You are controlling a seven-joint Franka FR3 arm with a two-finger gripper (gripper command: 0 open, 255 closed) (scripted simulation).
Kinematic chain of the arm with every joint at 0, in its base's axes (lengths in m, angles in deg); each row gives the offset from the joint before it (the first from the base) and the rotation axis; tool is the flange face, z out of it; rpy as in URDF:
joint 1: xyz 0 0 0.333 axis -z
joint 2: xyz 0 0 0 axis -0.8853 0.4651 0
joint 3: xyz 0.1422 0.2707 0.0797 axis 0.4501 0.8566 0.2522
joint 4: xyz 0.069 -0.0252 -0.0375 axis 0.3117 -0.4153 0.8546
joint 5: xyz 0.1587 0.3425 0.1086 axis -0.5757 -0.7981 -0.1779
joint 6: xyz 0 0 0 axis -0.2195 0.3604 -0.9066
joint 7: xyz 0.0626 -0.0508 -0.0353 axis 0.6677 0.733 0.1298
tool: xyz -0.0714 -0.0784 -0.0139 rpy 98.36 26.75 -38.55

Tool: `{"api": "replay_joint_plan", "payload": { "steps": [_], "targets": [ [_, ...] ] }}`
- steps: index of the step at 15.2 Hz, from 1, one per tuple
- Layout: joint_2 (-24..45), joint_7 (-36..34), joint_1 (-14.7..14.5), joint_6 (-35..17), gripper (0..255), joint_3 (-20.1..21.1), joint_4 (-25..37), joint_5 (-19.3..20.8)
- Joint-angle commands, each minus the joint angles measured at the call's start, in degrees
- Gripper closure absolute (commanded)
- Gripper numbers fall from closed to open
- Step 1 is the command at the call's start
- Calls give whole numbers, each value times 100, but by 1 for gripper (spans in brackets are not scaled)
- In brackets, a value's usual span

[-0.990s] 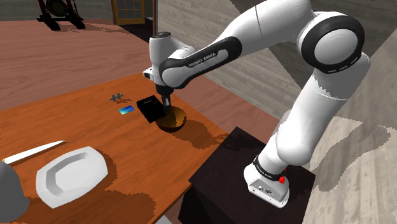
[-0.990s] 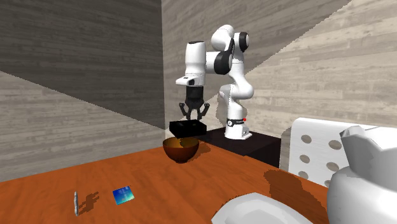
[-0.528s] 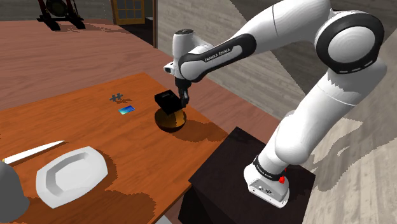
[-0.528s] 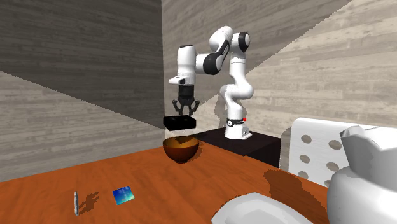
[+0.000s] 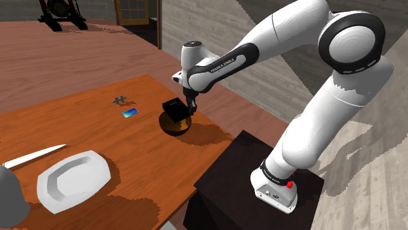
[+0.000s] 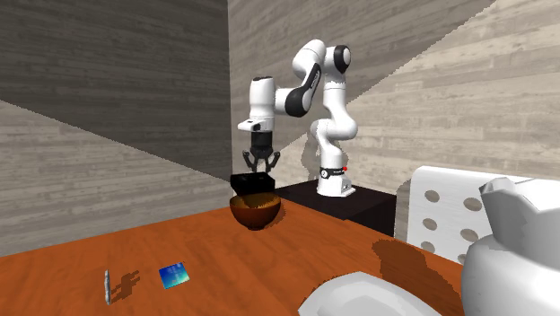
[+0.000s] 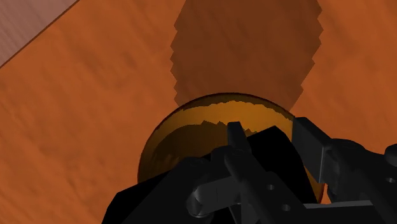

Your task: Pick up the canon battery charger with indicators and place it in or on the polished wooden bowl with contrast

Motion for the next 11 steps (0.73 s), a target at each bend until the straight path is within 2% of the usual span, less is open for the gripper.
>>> {"api": "replay_joint_plan", "payload": {
  "steps": [1,7,11],
  "targets": [
    [99,-20,7,-175,255,-6,-70,27],
    [452,-112,13,-644,255,-16,-190,118],
    [466,-116,13,-661,255,-17,-193,122]
  ]
}}
